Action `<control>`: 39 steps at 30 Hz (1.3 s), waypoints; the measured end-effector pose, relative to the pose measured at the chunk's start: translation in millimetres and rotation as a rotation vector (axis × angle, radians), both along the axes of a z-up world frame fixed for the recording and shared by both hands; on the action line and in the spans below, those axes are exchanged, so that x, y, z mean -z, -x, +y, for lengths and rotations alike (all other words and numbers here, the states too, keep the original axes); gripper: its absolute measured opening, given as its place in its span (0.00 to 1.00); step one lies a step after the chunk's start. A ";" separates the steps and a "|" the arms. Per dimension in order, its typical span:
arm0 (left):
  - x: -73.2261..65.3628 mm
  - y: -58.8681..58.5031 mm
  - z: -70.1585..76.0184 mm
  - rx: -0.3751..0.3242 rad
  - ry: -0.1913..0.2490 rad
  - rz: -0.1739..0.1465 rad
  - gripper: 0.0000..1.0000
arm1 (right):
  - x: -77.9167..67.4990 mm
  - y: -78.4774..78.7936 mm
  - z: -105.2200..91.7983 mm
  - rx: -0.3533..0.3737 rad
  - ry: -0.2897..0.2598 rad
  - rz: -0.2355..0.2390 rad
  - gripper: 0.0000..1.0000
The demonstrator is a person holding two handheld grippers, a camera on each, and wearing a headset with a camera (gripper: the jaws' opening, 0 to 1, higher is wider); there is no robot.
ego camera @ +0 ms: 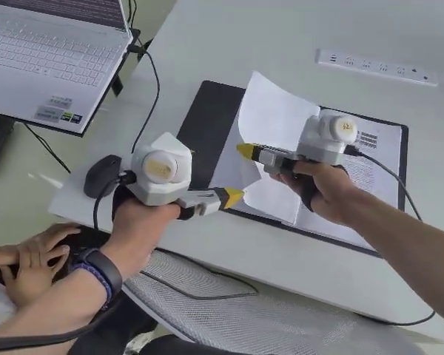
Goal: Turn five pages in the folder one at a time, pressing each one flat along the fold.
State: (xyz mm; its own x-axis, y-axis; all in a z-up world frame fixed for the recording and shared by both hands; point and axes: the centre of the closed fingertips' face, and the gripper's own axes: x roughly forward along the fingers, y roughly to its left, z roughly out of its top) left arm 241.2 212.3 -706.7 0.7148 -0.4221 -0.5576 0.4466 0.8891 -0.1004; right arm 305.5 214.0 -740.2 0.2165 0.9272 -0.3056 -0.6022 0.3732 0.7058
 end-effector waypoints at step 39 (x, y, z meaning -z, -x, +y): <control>21.8 -6.3 9.2 -0.008 0.005 0.024 0.70 | 75.0 -20.1 14.3 0.040 0.098 0.125 0.10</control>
